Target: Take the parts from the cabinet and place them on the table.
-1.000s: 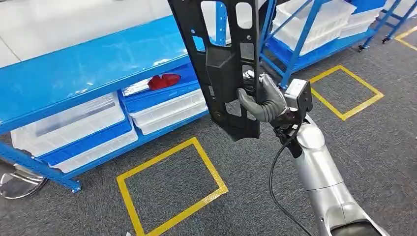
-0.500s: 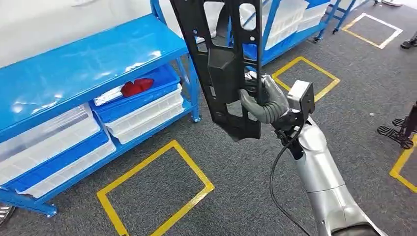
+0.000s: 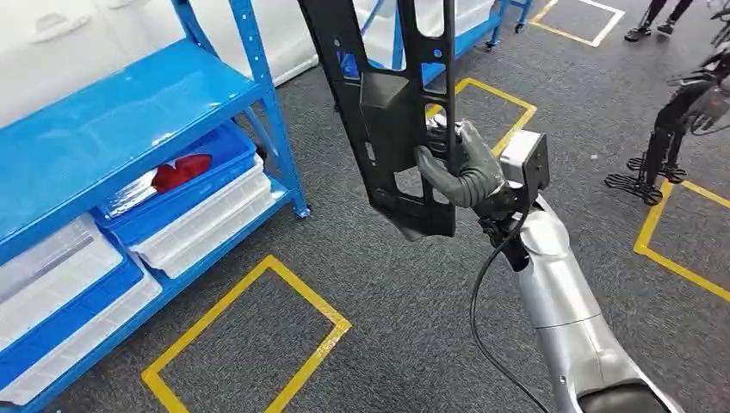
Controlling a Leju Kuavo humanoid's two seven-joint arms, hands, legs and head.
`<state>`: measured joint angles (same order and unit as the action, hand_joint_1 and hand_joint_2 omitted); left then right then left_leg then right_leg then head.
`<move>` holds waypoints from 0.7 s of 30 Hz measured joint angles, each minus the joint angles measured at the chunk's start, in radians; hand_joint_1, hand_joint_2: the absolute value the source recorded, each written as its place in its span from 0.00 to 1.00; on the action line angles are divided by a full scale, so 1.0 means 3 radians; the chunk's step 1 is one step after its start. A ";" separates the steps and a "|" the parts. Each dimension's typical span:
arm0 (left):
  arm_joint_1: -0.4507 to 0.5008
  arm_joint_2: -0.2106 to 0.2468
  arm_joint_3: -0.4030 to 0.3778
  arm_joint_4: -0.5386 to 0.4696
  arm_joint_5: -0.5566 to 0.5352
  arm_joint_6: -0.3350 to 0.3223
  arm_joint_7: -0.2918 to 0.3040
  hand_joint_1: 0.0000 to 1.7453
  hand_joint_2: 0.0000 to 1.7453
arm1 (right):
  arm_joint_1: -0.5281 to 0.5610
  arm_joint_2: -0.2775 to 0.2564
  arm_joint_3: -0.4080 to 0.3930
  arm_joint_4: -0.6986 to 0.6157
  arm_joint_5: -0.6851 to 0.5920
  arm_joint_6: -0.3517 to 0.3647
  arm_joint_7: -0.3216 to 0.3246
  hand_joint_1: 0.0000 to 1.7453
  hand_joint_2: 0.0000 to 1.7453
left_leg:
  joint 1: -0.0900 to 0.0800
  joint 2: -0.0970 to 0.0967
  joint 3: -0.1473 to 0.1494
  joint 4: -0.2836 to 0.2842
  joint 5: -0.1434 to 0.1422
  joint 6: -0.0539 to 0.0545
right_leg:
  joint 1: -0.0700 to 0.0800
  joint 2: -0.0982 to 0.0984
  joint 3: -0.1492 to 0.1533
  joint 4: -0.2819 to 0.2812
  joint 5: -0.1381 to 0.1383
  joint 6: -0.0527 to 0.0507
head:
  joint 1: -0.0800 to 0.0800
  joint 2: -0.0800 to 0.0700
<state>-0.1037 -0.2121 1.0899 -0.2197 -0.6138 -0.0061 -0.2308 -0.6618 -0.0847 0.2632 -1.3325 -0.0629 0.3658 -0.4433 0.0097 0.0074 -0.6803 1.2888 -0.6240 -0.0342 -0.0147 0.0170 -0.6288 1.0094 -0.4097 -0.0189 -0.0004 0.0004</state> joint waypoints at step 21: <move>0.0002 0.0001 0.0006 0.0000 0.0011 -0.0004 0.0000 0.00 1.00 | -0.0030 0.0010 0.0015 0.0044 -0.0003 0.0034 0.0000 1.00 1.00 | -0.0024 0.0250 0.0412 -0.0941 0.0510 0.0161 | 0.0026 -0.0280 0.0016 0.0056 -0.0053 0.0117 | 0.0036 -0.0001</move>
<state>-0.1031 -0.2117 1.0918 -0.2197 -0.6104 -0.0072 -0.2308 -0.6709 -0.0816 0.2678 -1.3191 -0.0637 0.3761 -0.4433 0.0024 0.0824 -0.5565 1.0065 -0.4711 0.0141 -0.0068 -0.0670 -0.6240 1.0262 -0.4257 0.0163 0.0103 0.0000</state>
